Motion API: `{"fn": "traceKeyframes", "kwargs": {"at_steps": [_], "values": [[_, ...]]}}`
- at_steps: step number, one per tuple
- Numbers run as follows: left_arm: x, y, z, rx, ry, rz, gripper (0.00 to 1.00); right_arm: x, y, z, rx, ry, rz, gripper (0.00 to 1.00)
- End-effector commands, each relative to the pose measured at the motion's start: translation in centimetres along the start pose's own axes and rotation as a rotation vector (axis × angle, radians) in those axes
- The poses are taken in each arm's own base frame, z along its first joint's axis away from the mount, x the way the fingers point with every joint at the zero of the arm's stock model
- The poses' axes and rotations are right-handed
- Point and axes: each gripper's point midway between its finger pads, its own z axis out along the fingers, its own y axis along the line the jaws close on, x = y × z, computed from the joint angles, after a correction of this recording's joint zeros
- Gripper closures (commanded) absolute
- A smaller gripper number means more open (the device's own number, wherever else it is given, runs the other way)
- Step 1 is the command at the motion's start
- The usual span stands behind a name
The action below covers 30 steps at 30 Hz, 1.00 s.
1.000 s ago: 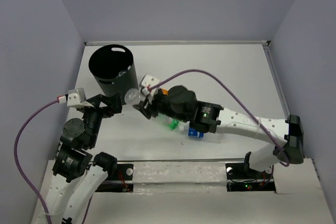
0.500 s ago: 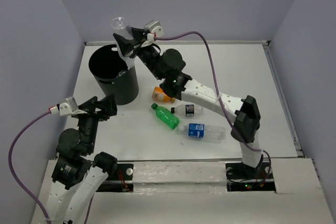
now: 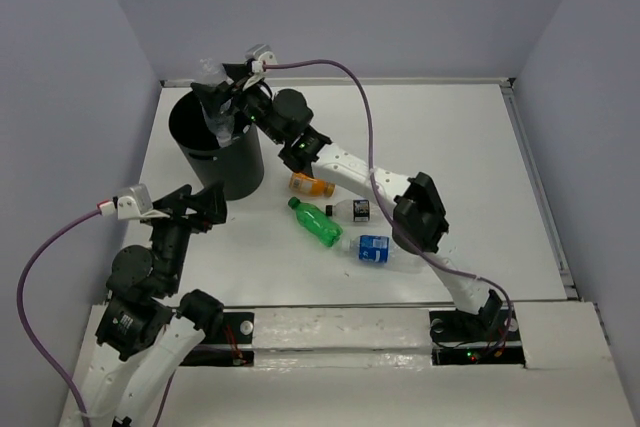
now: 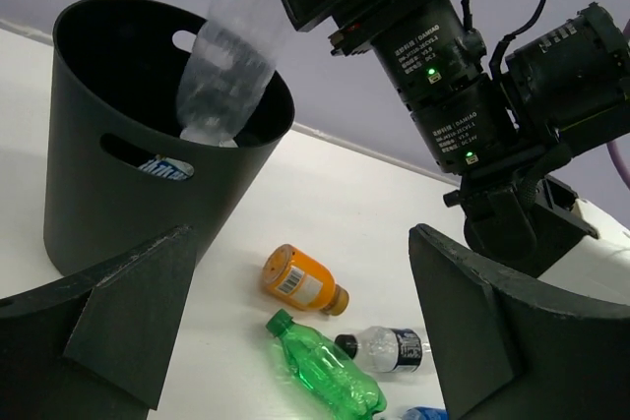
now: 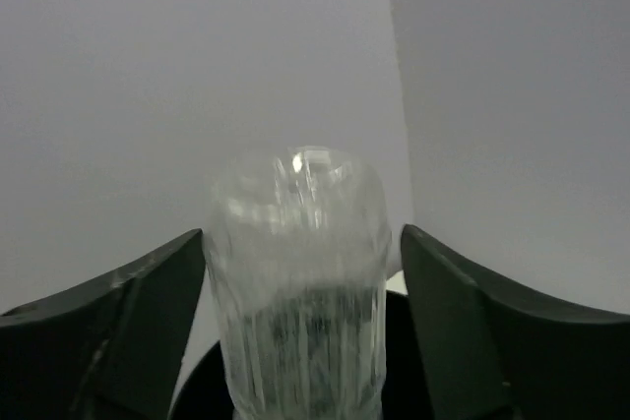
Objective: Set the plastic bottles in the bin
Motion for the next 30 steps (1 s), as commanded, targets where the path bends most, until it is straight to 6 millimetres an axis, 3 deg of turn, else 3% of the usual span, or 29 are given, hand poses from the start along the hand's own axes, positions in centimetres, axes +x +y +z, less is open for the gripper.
{"fn": "traceKeyframes", "kwargs": {"at_steps": [1,3,6,7,8,10,11,12,13,14,15,17,18,19,21,22,25,26,27,29,30], "values": [[-0.4,-0.2,0.1,0.004,-0.018,-0.007,0.02,-4.0,-0.1,-0.4,0.009,0.006,0.026,0.08],[0.2,-0.2,0.3,0.002,0.002,0.001,0.02,-4.1,-0.9,-1.3,0.025,0.055,0.007,0.08],[1.1,-0.4,0.8,0.006,0.038,0.006,0.01,-4.3,-2.7,-5.3,0.063,0.146,-0.001,0.1],[1.4,-0.5,1.0,0.009,0.053,-0.003,0.01,-8.1,-3.3,-6.8,0.081,0.114,-0.005,0.11],[1.7,-0.6,1.2,0.004,0.065,-0.013,0.01,-4.0,-4.7,-9.9,0.114,0.223,-0.008,0.15],[2.9,-0.9,1.6,0.005,0.114,-0.031,0.01,-3.2,-6.0,-13.7,0.157,0.283,-0.008,0.19],[3.7,-1.4,1.7,0.027,0.15,-0.053,0.01,-5.9,-6.1,-15.6,0.173,0.265,-0.014,0.23],[4.7,-2.0,2.1,0.034,0.184,-0.109,0.01,-2.3,-7.6,-19.4,0.218,0.371,-0.026,0.26],[6.3,-2.9,2.1,0.081,0.242,-0.137,0.01,-3.5,-8.3,-21.8,0.266,0.394,-0.038,0.32],[7.4,-3.3,2.3,0.098,0.277,-0.164,0.01,-2.6,-8.7,-23.8,0.293,0.442,-0.042,0.33],[8.3,-4.0,3.0,0.107,0.305,-0.216,0.01,0.6,-9.2,-27.7,0.329,0.56,-0.042,0.35],[10.9,-4.0,3.7,0.106,0.365,-0.245,0.01,1.5,-9.3,-30.9,0.354,0.619,-0.031,0.43],[12.3,-4.2,4.5,0.097,0.399,-0.254,0.01,0.6,-9.0,-32.0,0.367,0.605,-0.007,0.49],[12.8,-4.3,5.0,0.088,0.401,-0.277,0.01,2.0,-9.5,-34.5,0.406,0.653,0.0,0.51],[14.6,-4.0,6.6,0.034,0.416,-0.288,0.01,1.0,-9.5,-36.2,0.442,0.626,0.023,0.6],[15.1,-3.7,7.2,0.001,0.406,-0.287,0.01,1.6,-9.7,-37.6,0.459,0.644,0.026,0.67],[18.3,-4.2,8.8,-0.043,0.46,-0.27,0.01,1.1,-9.6,-39.0,0.483,0.634,0.051,0.69],[18.4,-4.4,9.7,-0.068,0.448,-0.268,0.01,1.5,-9.7,-39.6,0.49,0.647,0.057,0.69],[20.7,-3.8,10.4,-0.108,0.491,-0.239,0.01,1.6,-9.5,-39.8,0.489,0.648,0.074,0.68],[21.4,-4.1,11.7,-0.14,0.489,-0.231,0.01,1.9,-8.8,-40.2,0.454,0.66,0.086,0.66],[23.3,-3.5,12.3,-0.172,0.524,-0.209,0.01,2.3,-8.8,-40.7,0.45,0.674,0.088,0.65]]}}
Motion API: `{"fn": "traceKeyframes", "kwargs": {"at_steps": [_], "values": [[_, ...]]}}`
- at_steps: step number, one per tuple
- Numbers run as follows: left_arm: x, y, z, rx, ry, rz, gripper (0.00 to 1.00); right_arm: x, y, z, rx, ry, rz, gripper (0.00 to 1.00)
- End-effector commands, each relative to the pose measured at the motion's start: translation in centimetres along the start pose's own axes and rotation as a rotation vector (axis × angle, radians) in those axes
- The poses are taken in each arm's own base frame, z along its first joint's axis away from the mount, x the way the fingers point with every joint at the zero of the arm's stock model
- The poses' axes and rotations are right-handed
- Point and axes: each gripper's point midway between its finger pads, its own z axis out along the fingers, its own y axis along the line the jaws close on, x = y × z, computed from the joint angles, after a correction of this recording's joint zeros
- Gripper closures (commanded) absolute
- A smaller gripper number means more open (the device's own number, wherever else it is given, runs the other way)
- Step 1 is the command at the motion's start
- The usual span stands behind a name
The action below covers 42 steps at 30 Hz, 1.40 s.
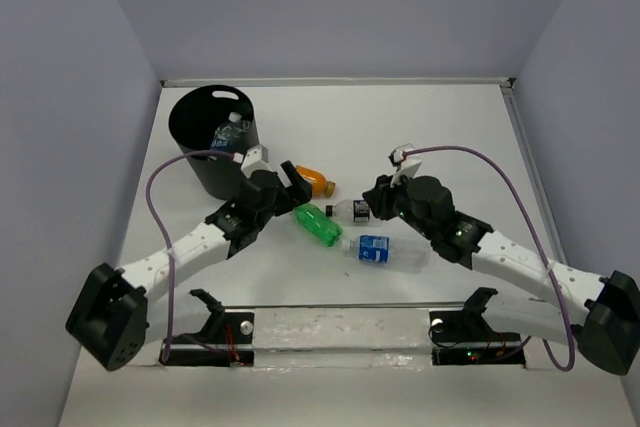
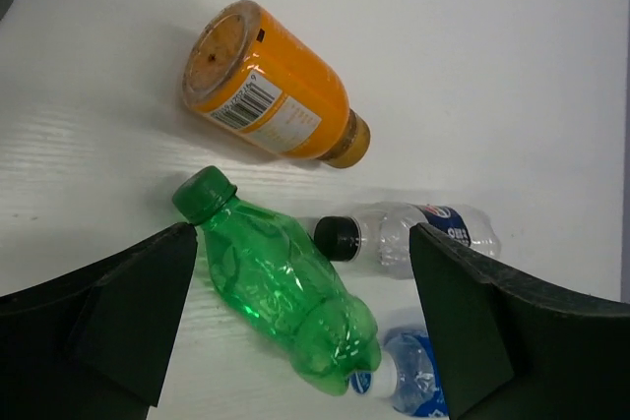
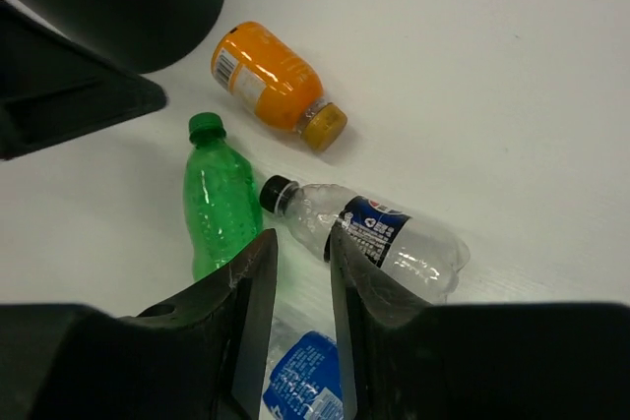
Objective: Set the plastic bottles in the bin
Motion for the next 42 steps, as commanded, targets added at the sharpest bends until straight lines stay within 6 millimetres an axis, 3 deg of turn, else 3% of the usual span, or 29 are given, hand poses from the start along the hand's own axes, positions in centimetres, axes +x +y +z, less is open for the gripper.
{"fn": "traceKeyframes", "kwargs": {"at_steps": [1,6,14,21,27,31,34,38,42], "values": [[-2.8,-3.0,3.3,0.004,-0.106,-0.062,0.01,-0.1,1.1,-1.0,-0.063,-0.013,0.033,0.63],[-2.4,-2.5,6.5,-0.082,-0.104,-0.052,0.01,1.6,2.8,-1.4,-0.181,0.041,-0.005,0.4],[-2.7,-1.8,8.9,-0.178,-0.125,-0.046,0.01,3.8,5.4,-2.0,-0.361,0.1,-0.036,0.28],[-1.3,-0.8,11.3,-0.248,-0.091,-0.021,0.01,3.8,7.1,-2.6,-0.462,0.1,-0.024,0.27],[-1.5,-1.0,12.9,-0.275,-0.103,-0.001,0.02,3.8,7.0,-2.6,-0.461,0.098,-0.026,0.26],[-1.7,-0.4,14.0,-0.309,-0.125,0.03,0.07,3.9,6.9,-2.6,-0.46,0.097,-0.029,0.27],[-2.3,-0.5,14.6,-0.326,-0.158,0.055,0.19,3.7,7.1,-2.7,-0.469,0.089,-0.028,0.27],[-3.0,-0.5,15.3,-0.344,-0.184,0.084,0.21,3.1,7.3,-3.2,-0.486,0.054,-0.027,0.26],[-2.4,-0.1,16.3,-0.355,-0.169,0.118,0.3,2.4,7.3,-3.5,-0.484,0.028,-0.024,0.23]]}}
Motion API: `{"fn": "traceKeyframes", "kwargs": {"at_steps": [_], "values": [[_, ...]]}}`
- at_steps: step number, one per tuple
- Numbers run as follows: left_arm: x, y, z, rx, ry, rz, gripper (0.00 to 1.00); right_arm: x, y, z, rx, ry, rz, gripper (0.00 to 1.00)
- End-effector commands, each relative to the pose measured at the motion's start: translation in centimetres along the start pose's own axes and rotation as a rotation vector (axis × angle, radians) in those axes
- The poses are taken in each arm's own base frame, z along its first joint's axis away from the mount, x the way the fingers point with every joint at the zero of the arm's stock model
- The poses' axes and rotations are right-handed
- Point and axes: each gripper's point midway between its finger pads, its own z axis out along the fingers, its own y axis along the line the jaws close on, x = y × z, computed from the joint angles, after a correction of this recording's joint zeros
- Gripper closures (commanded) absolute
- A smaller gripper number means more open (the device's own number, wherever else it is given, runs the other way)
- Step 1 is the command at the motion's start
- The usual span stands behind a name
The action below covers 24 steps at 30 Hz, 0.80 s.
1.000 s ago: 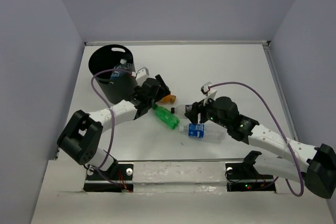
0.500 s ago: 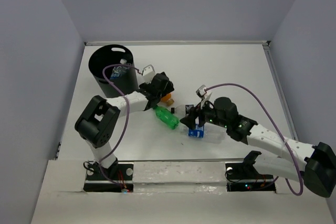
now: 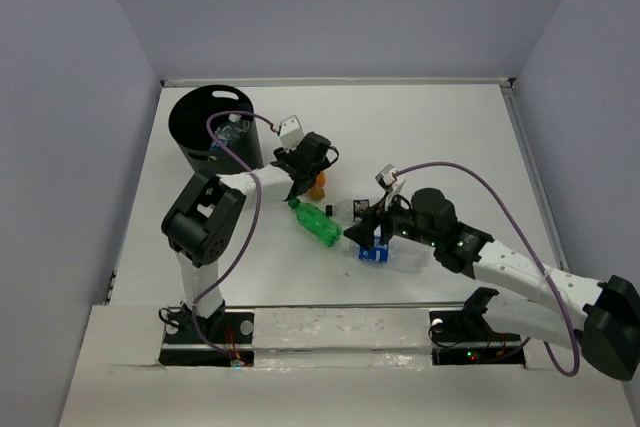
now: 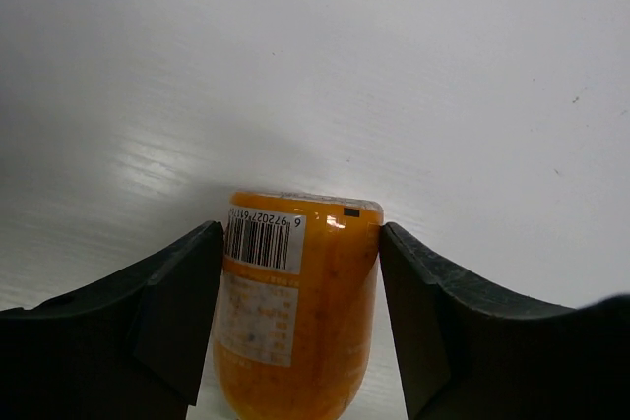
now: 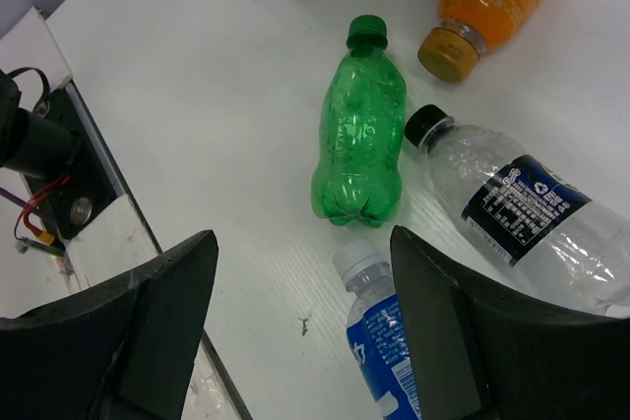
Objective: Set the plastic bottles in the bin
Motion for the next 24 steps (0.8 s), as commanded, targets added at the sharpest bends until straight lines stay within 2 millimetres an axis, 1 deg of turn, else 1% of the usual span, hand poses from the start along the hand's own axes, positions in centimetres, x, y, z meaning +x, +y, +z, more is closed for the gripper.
{"fn": "traceKeyframes", "kwargs": {"at_steps": [1,4,6,7,8,9,10,12,17,19,20,23,24], "values": [[-1.7,-1.0,0.8,-0.008,-0.073,0.015,0.32,-2.6,1.3,-0.4,-0.045,-0.096,-0.03,0.22],[-1.4,-0.8,1.0,-0.002,-0.072,0.012,0.43,-2.8,1.5,-0.6,-0.049,-0.099,-0.026,0.21],[-1.4,-0.8,1.0,0.002,-0.07,0.005,0.44,-3.2,2.0,-0.8,-0.068,-0.11,-0.023,0.21],[-1.4,-0.9,1.0,0.013,-0.067,0.01,0.38,-3.3,2.1,-0.9,-0.075,-0.113,-0.021,0.21],[-1.4,-1.2,1.1,0.024,-0.059,0.013,0.34,-3.6,2.3,-1.0,-0.079,-0.121,-0.022,0.2],[-0.8,-0.9,1.5,0.009,-0.045,0.029,0.31,-3.8,2.5,-1.3,-0.083,-0.129,-0.022,0.2],[-0.6,-0.9,1.7,0.003,-0.04,0.037,0.24,-4.1,2.5,-1.3,-0.084,-0.135,-0.022,0.2],[0.0,-0.6,2.2,-0.009,-0.024,0.055,0.21,-4.2,2.6,-1.5,-0.086,-0.139,-0.02,0.2],[0.7,-0.3,3.4,-0.027,-0.005,0.092,0.21,-4.5,3.2,-1.9,-0.111,-0.147,-0.018,0.2],[0.6,-0.4,3.5,-0.026,-0.005,0.095,0.24,-4.7,3.4,-2.0,-0.119,-0.153,-0.013,0.2],[0.4,-0.5,3.5,-0.02,-0.006,0.097,0.29,-4.7,3.5,-2.0,-0.122,-0.154,-0.014,0.2],[-0.8,-1.1,2.9,-0.004,-0.027,0.083,0.38,-4.6,3.5,-1.8,-0.122,-0.149,-0.011,0.2],[-1.9,-1.6,2.2,0.013,-0.049,0.074,0.4,-4.5,3.4,-1.7,-0.121,-0.144,-0.01,0.2]]}}
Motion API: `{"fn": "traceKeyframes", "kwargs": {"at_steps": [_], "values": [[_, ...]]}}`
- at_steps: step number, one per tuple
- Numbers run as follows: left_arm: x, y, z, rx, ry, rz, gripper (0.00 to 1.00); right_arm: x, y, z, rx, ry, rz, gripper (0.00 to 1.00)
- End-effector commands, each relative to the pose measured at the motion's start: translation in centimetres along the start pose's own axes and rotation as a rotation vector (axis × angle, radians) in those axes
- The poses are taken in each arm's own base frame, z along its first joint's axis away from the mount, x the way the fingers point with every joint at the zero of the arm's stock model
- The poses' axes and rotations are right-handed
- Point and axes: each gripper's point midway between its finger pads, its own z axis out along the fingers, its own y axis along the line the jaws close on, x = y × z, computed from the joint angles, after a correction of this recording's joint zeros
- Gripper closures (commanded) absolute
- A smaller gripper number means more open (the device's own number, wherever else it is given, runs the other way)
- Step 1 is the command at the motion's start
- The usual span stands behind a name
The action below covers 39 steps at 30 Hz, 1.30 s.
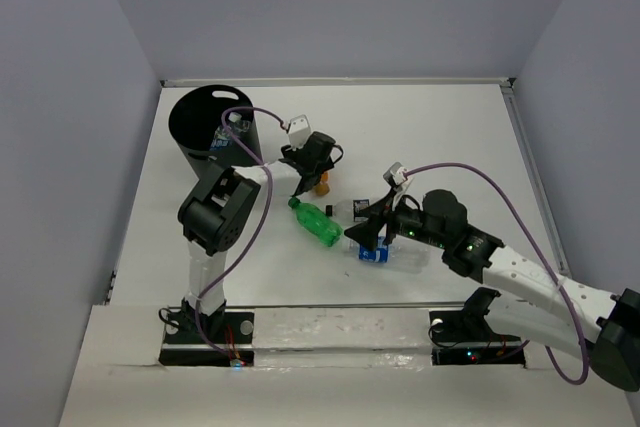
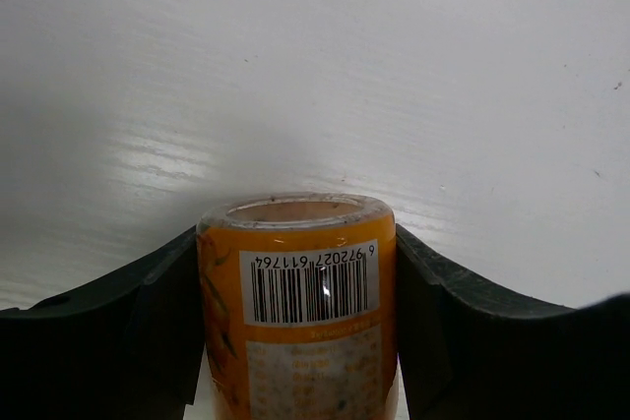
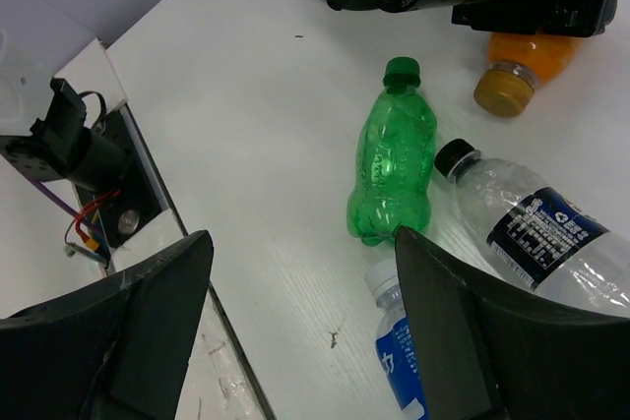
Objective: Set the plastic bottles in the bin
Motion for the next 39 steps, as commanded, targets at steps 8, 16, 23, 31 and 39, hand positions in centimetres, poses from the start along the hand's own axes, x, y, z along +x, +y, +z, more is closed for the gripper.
{"fn": "traceKeyframes", "kwargs": {"at_steps": [8,16,23,31,39], "values": [[-14.1,-3.7,-8.7,0.136,-0.26,-0.075,0.44,-1.1,-0.2,1.7,0.01,-0.01,0.004,0.2],[-27.4,-1.6,-22.0,0.256,-0.543,-0.185,0.44,0.0,-2.3,4.0,0.092,0.051,0.028,0.2],[-33.1,8.5,-24.3,0.02,-0.677,-0.179,0.43,1.5,-3.3,6.4,0.172,0.138,0.006,0.2],[-34.1,16.8,-23.0,-0.28,-0.789,-0.193,0.32,2.8,-3.7,9.6,0.232,0.216,-0.065,0.18],[-34.3,17.1,-20.8,-0.34,-0.751,-0.157,0.01,3.7,-6.2,13.1,0.363,0.358,-0.213,0.18]]}}
